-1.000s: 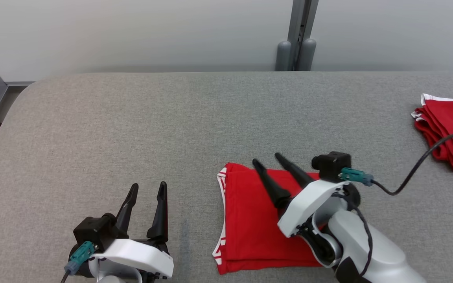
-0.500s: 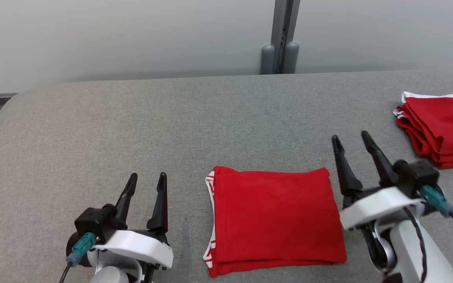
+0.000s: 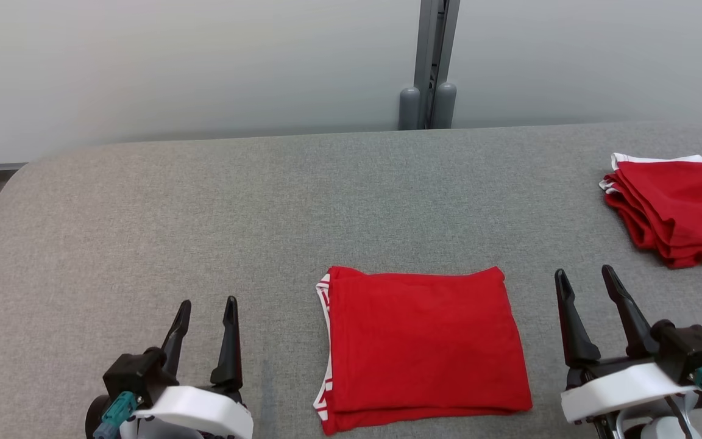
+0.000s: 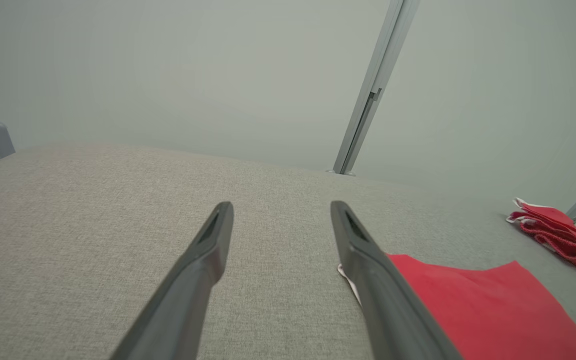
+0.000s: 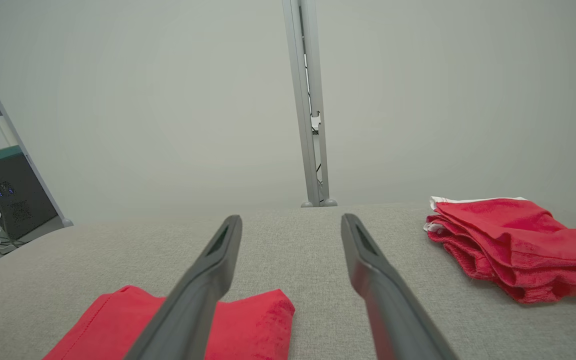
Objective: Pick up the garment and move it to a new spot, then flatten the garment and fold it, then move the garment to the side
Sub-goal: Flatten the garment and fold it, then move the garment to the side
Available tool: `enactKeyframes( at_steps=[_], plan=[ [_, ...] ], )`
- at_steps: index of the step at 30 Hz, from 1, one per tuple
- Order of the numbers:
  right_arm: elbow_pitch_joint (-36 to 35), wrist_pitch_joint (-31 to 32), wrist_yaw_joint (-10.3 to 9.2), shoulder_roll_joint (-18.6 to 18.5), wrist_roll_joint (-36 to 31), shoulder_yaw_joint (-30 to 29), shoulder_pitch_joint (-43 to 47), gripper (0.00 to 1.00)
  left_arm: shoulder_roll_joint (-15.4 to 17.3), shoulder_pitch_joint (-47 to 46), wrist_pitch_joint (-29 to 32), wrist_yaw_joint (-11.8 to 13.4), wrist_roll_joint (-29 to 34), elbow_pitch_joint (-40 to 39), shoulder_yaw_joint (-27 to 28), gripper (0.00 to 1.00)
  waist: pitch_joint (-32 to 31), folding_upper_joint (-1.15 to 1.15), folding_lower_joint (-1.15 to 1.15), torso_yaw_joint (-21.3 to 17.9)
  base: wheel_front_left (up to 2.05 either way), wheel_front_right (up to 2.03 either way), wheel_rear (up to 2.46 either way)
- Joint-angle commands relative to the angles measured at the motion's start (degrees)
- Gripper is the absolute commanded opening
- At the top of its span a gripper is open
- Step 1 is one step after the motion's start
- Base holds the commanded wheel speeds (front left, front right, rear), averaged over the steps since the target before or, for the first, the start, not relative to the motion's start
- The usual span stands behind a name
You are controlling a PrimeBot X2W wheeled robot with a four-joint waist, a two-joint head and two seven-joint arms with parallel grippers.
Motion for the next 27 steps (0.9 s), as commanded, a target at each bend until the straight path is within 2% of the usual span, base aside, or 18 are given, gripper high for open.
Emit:
enactKeyframes(
  at_steps=[1, 12, 27],
  plan=[
    [-0.3, -0.2, 0.01, -0.3, -0.2, -0.3, 0.4, 1.0, 0.3, 0.4, -0.1, -0.1, 0.6, -0.1, 0.4, 1.0, -0.1, 0.0, 0.0, 0.0, 0.0, 0.0, 0.0],
    [-0.9, -0.2, 0.01, -0.3, 0.1, -2.0, 3.4, 1.0, -0.9, 3.2, -0.1, -1.1, 3.2, -0.8, 2.5, 1.0, -1.4, 0.0, 0.0, 0.5, 0.0, 0.0, 0.0],
    [0.5, -0.2, 0.01, -0.3, 0.8, -2.1, 2.9, 1.0, -1.6, 3.0, -0.1, -2.5, 4.8, -0.4, 3.6, 1.0, -1.8, 0.0, 0.0, 0.9, 0.0, 0.0, 0.0]
  ],
)
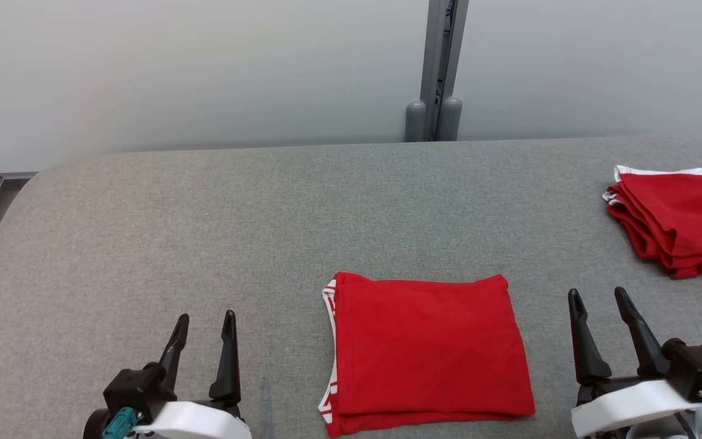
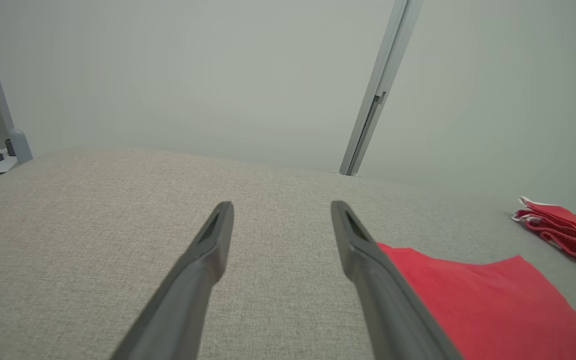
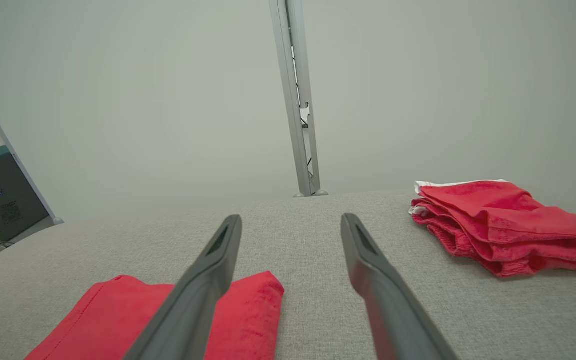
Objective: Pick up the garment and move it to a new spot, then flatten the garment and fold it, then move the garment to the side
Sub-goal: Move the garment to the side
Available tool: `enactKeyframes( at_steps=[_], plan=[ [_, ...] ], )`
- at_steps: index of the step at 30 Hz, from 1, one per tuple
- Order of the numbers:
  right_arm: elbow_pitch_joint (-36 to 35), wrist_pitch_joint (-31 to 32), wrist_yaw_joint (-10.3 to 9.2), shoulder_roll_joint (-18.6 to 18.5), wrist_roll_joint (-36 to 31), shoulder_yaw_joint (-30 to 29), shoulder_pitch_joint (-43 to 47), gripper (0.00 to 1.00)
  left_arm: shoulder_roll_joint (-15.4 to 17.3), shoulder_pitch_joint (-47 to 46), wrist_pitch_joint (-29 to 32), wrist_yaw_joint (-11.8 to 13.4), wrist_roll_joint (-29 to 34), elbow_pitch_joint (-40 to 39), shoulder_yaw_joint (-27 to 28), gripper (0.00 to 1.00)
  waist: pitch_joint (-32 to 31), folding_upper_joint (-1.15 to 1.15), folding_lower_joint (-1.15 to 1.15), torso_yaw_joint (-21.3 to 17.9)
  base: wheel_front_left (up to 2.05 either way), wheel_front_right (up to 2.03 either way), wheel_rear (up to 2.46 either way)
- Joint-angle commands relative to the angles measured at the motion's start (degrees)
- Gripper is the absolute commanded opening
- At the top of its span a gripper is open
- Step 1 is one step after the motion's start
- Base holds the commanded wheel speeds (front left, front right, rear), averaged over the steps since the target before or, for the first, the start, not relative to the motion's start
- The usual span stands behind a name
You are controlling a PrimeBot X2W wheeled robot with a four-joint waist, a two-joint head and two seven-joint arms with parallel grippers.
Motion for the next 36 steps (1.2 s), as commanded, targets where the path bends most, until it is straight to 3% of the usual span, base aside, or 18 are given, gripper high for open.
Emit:
enactKeyframes(
  at_steps=[1, 8, 13, 15, 25, 36],
  plan=[
    [0.1, -0.2, 0.01, -0.3, 0.1, -0.3, -0.2, 1.0, 0.2, -0.1, -0.1, -0.5, 0.5, 0.0, 0.4, 1.0, 0.0, 0.0, 0.0, 0.0, 0.0, 0.0, 0.0],
    [1.7, 0.8, 0.01, -0.3, -0.8, -0.2, -1.2, 1.0, -0.1, -0.4, -0.1, -0.5, 1.1, -0.2, 0.7, 1.0, 0.2, 0.0, 0.0, 0.0, 0.0, 0.0, 0.0],
    [2.9, 7.5, 0.01, -1.1, -2.2, 1.4, -3.3, 1.0, -0.3, -1.0, -0.1, -0.7, 1.3, -0.2, 0.7, 1.0, 0.7, 0.0, 0.0, 0.2, 0.0, 0.0, 0.0],
    [3.5, 14.3, 0.01, -3.3, 0.6, 3.4, -4.6, 1.0, -0.4, -1.3, -0.1, -0.8, 1.5, -0.3, 0.7, 1.0, 1.2, 0.0, 0.0, 0.4, 0.0, 0.0, 0.0],
    [3.6, 30.6, 0.01, -10.8, 11.9, 8.8, -7.6, 1.0, -0.6, -2.7, -0.1, -1.1, 1.7, -0.3, 0.8, 1.0, 3.1, 0.0, 0.0, 1.9, 0.0, 0.0, 0.0],
    [10.6, 36.0, 0.01, -13.2, 21.2, 13.2, -11.4, 1.0, -0.6, -4.1, -0.1, -1.4, 2.4, -0.5, 1.5, 1.0, 5.5, 0.0, 0.0, 4.2, 0.0, 0.0, 0.0]
  ],
)
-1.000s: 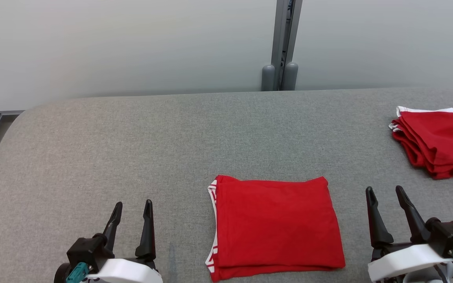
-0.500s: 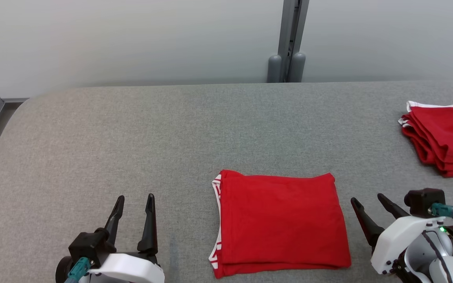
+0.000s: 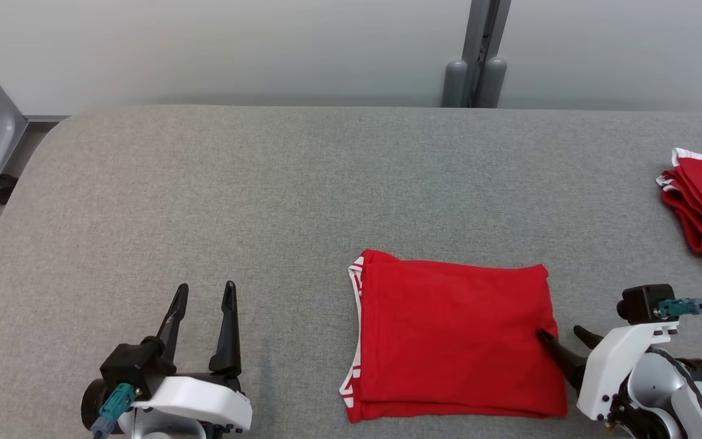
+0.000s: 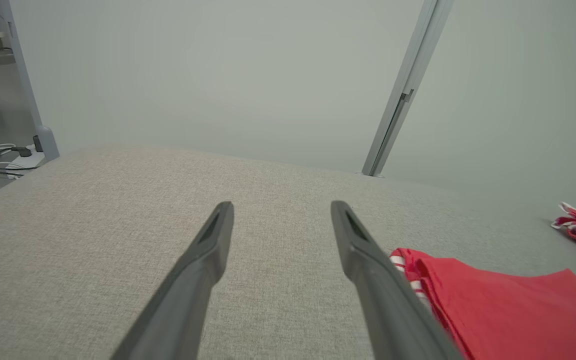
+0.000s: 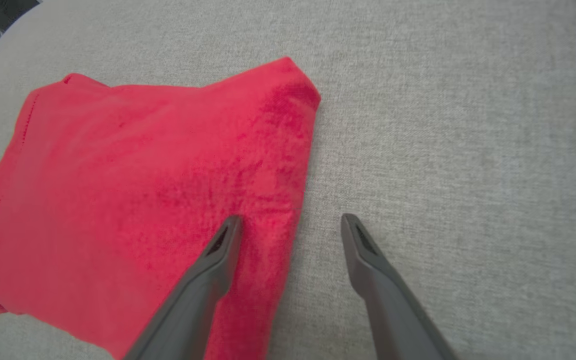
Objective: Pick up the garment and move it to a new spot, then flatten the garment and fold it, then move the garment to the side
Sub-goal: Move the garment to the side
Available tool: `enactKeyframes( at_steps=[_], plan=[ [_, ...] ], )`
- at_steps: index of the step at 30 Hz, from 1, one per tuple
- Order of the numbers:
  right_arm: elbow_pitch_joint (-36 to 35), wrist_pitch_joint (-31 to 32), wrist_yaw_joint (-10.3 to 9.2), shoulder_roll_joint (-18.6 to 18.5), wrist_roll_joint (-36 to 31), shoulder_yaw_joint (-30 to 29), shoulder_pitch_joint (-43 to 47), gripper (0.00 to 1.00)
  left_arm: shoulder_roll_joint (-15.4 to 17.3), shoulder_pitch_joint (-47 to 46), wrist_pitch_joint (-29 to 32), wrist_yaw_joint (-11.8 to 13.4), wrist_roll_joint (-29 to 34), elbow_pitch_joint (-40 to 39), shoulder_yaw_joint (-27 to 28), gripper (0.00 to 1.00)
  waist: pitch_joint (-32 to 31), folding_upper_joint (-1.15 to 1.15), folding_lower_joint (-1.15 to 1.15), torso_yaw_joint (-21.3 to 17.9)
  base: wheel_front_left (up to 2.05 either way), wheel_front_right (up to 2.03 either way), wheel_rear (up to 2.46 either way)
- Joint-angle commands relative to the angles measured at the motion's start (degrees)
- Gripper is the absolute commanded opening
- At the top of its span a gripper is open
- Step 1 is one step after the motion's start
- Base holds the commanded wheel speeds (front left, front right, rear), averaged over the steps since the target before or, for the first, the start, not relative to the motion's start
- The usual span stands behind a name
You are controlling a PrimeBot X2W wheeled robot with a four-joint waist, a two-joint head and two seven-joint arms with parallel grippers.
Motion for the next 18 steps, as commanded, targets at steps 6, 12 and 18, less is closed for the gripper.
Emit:
enactKeyframes(
  at_steps=[6, 12, 18],
  plan=[
    [6.1, 0.1, 0.01, -0.2, 3.1, 2.3, -3.8, 1.0, 0.2, -1.4, -0.1, -0.4, 0.6, -0.1, 0.6, 1.0, 1.0, 0.0, 0.0, 0.8, 0.0, 0.0, 0.0],
    [8.4, 0.6, 0.01, -0.1, 8.2, 6.0, -5.8, 0.36, 0.0, -1.5, -0.1, -0.4, 1.0, -0.1, 0.9, 1.0, 1.5, 0.0, 0.0, 1.0, 0.0, 0.0, 0.0],
    [7.7, -2.1, 0.01, -2.4, 10.9, 9.1, -7.7, 0.0, -0.1, -1.1, -0.1, -0.5, 1.3, -0.3, 1.0, 1.0, 1.5, 0.0, 0.0, -0.2, 0.0, 0.0, 0.0]
  ],
)
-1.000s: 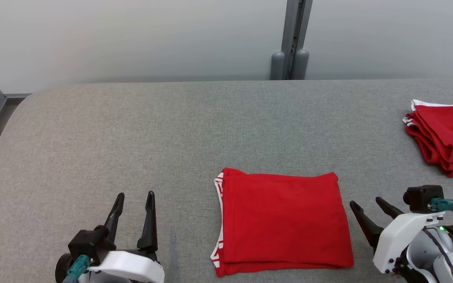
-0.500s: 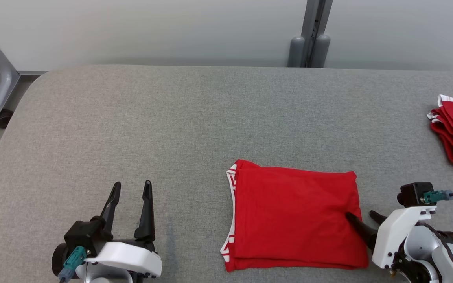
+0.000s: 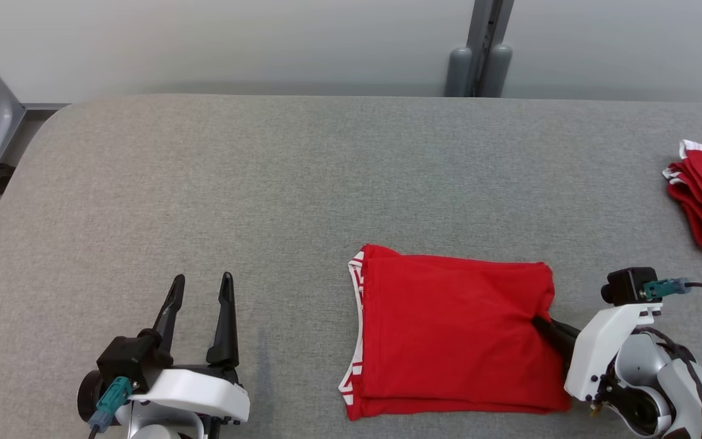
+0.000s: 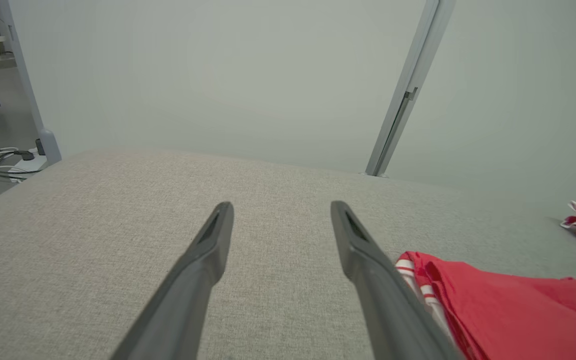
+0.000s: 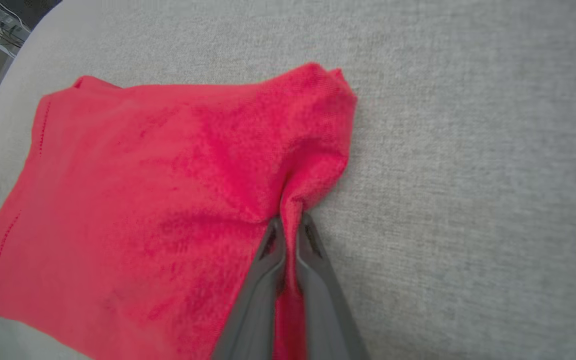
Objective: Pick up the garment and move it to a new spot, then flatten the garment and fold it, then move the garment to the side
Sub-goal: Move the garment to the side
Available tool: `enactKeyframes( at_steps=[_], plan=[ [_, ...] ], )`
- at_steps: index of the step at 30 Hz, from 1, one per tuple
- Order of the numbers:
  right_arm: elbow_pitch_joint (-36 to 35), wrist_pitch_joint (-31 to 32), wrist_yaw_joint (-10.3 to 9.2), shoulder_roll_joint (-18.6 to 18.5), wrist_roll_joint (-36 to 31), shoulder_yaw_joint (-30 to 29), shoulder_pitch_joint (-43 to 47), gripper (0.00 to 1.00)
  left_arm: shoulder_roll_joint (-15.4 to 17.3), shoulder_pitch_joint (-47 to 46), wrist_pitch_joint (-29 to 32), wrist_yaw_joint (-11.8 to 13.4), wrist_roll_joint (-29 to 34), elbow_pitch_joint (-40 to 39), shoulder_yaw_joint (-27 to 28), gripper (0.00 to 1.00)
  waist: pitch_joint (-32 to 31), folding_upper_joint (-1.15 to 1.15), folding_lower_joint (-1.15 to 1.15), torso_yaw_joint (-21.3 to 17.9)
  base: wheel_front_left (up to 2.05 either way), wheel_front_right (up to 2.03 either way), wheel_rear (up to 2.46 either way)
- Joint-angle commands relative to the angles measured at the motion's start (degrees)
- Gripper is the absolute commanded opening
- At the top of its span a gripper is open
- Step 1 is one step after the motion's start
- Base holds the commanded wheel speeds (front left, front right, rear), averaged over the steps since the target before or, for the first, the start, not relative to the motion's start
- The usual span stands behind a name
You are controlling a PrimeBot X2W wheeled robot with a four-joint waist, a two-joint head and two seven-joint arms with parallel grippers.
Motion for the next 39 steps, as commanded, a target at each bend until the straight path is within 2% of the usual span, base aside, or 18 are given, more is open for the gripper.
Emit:
enactKeyframes(
  at_steps=[1, 7, 15, 24, 29, 39],
  plan=[
    [-0.1, -0.8, 0.01, -1.1, 0.4, 0.3, -0.8, 0.0, 0.0, 0.0, -0.1, -0.3, 0.5, -0.3, 0.2, 1.0, -0.1, 0.0, 0.0, -0.8, 0.0, 0.0, 0.0],
    [-0.6, -2.2, 0.0, -3.8, 1.0, 1.0, -2.0, 0.0, -0.1, 0.5, -0.1, -0.5, 0.7, -1.4, 0.5, 1.0, -0.2, 0.0, 0.0, -4.2, 0.0, 0.0, 0.0],
    [-1.0, -2.6, 0.0, -8.0, -0.9, 0.1, -4.3, 0.0, -0.1, 0.1, 0.0, -0.6, 1.6, -2.1, 0.5, 1.0, 0.5, 0.0, 0.0, -11.8, 0.0, 0.0, 0.0],
    [-1.3, -4.0, 0.0, -7.4, -2.7, -0.6, -7.6, 0.0, 0.1, -1.8, 0.0, -1.1, 2.1, -1.6, -0.2, 1.0, 2.0, 0.0, 0.0, -18.1, 0.0, 0.0, 0.0],
    [-1.8, -4.2, 0.0, -6.5, -3.3, 0.0, -10.3, 0.0, 0.1, -2.4, 0.0, -1.5, 2.2, -0.9, -0.7, 1.0, 2.0, 0.0, 0.0, -18.4, 0.0, 0.0, 0.0],
    [0.4, -1.1, 0.0, -7.5, -6.3, -0.6, -19.5, 0.0, -0.4, -1.1, 0.0, -1.5, 1.4, 0.2, -1.3, 1.0, -0.4, 0.0, 0.0, -14.5, 0.0, 0.0, 0.0]
  ],
)
